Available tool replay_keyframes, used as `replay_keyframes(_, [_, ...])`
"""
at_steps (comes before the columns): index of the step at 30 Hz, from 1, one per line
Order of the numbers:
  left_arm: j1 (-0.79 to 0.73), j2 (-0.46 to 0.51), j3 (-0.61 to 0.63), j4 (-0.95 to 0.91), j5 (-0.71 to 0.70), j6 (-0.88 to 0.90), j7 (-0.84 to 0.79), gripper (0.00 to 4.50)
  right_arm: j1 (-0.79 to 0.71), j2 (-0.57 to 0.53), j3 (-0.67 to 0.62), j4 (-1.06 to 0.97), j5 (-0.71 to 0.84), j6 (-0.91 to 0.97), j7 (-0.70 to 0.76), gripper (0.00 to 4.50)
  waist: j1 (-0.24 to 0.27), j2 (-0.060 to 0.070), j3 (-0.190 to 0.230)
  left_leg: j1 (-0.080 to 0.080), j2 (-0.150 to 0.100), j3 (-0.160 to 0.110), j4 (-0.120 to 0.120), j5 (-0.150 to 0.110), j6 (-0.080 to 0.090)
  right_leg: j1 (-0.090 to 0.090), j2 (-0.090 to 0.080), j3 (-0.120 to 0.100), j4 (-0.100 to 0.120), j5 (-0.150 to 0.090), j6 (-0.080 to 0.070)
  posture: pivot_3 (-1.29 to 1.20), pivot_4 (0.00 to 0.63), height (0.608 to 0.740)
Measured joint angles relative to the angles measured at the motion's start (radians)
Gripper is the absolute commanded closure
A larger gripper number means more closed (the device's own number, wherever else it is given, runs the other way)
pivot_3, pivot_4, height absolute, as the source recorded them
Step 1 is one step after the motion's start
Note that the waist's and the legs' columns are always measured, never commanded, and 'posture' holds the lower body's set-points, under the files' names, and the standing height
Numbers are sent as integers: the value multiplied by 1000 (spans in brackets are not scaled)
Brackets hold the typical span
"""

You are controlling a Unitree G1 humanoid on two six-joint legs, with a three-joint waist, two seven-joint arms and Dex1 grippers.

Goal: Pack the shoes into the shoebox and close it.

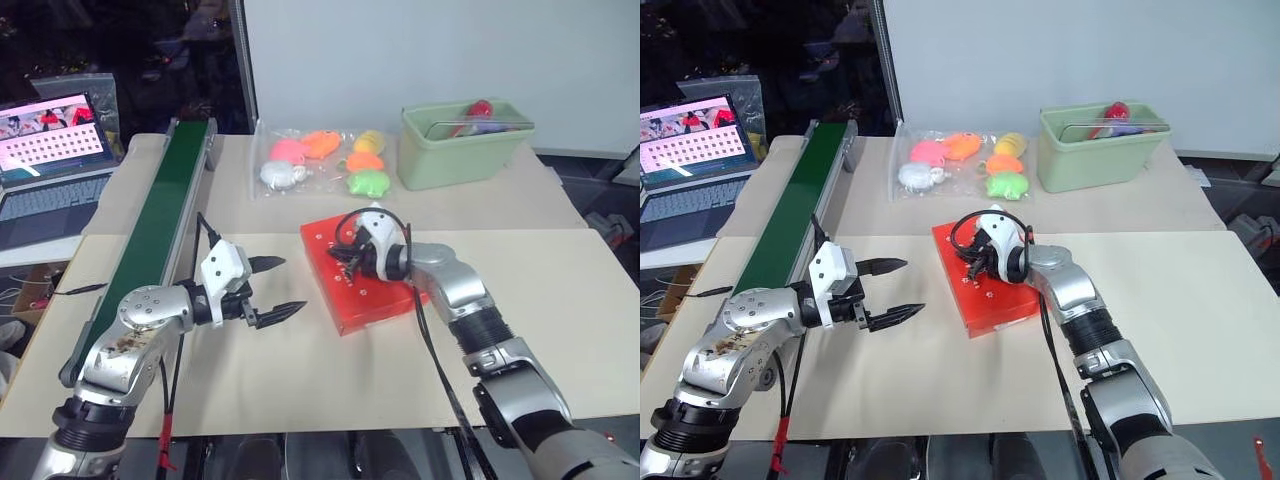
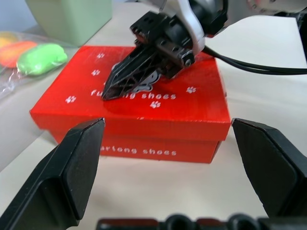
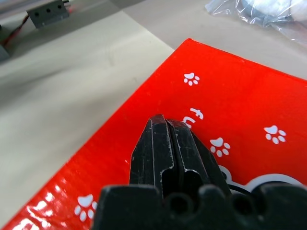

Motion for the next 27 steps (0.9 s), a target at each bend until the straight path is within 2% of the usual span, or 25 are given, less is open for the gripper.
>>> replay_keyframes(7, [0, 0, 1, -2, 1, 7, 19, 0, 7, 4, 10, -21, -46, 6, 13, 4486, -1, -1, -2, 2, 0, 0, 0, 0, 0, 2, 0, 0, 0, 0, 0, 0, 150, 729])
replay_keyframes(10, [1, -9, 2, -2, 1, 9, 43, 0, 43, 20, -37, -80, -31, 52, -7, 4486, 0, -1, -2, 1, 0, 0, 0, 0, 0, 0, 0, 0, 0, 0, 0, 0, 150, 729])
replay_keyframes(13, [12, -47, 27, -4, -1, 26, 106, 0, 116, 56, -166, -175, 72, 165, -61, 4486, 4, -1, -2, -3, 0, -1, 0, 0, 0, -3, 0, 0, 1, 0, 0, 0, 150, 729])
replay_keyframes(17, [23, -114, 98, -6, 1, 60, 256, 0, 154, 85, -478, -324, 309, 325, -195, 4486, 8, -1, -1, -6, -1, -1, 0, 0, 0, -4, -1, 0, 1, 0, 0, 0, 150, 729])
replay_keyframes(21, [24, -206, 175, -6, 20, 81, 431, 0, 166, 70, -735, -408, 455, 360, -338, 4486, 11, -1, -2, -6, -1, -1, 0, 0, 0, -4, -1, -1, 0, 0, 0, 0, 150, 729])
replay_keyframes(23, [27, -251, 209, -6, 35, 85, 517, 0, 215, 25, -782, -431, 431, 352, -410, 4486, 15, -1, -2, -6, -1, -1, 0, 0, 0, -4, -1, -1, -1, 0, 0, 0, 150, 729])
replay_keyframes(25, [29, -309, 249, -6, 56, 104, 628, 0, 333, -59, -750, -445, 291, 288, -483, 4486, 19, -1, -2, -6, -2, -1, 0, 0, 0, -4, -2, 0, -1, 0, 0, 0, 150, 729])
replay_keyframes(27, [33, -337, 262, -4, 77, 107, 690, 0, 405, -71, -725, -441, 199, 237, -527, 4486, 15, -1, -2, -6, -2, 0, 0, 0, 0, -4, -2, 1, 0, 0, 0, 0, 150, 729])
